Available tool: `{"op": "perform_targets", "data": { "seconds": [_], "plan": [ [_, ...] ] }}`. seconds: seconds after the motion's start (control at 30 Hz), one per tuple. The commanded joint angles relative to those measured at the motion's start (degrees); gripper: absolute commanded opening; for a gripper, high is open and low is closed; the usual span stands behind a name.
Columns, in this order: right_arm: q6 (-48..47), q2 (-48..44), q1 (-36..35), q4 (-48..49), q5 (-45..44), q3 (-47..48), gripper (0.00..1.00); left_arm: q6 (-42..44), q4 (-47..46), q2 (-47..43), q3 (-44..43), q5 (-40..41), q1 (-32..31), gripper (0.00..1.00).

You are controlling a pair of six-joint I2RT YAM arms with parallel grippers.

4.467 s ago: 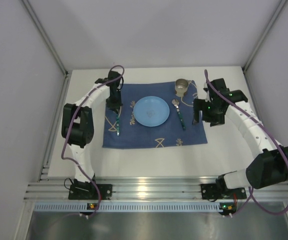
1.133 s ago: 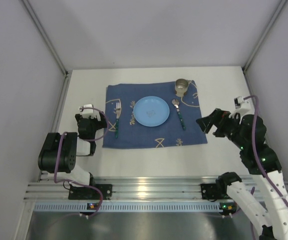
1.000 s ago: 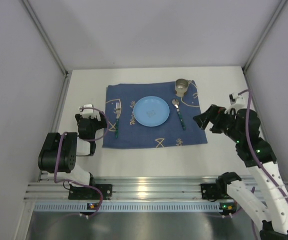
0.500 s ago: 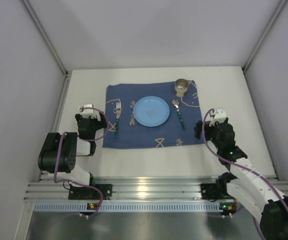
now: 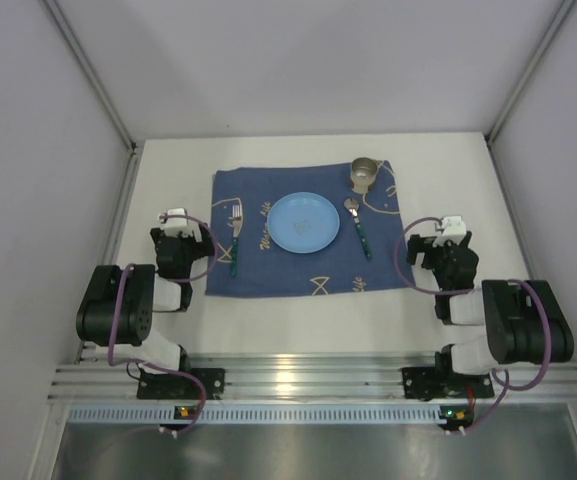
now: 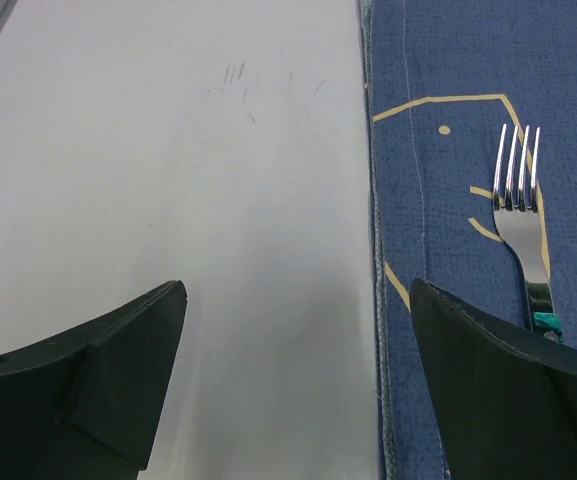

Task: Set the dinner table for one person

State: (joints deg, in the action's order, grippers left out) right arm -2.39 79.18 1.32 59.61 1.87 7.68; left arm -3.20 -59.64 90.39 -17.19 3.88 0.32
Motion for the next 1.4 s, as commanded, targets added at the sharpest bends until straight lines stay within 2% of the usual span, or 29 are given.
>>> {"op": "perform_targets", "data": {
  "seconds": [0.0,0.07,0.13,1.37],
  "plan": [
    [-2.95,2.67,0.18,5.99,7.37,5.92,1.0,0.3,-4.09,-0.12,-0.65,-0.1,-0.14,0.99],
    [-0.78,4.49,-0.44,12.6,4.13,4.63,1.0,0.21,-4.08,-0.12,-0.65,-0.19,-0.14,0.99],
    [-1.38,3.53,-0.53,8.5,3.84,5.5,1.0,0.21,-4.0,-0.04,-0.65,-0.19,-0.05,0.99],
    [1.08,4.06,-0.36,6.92,-1.34,7.08,1.0,0.21,-4.08,-0.12,-0.65,-0.1,-0.05,0.98]
  ]
}}
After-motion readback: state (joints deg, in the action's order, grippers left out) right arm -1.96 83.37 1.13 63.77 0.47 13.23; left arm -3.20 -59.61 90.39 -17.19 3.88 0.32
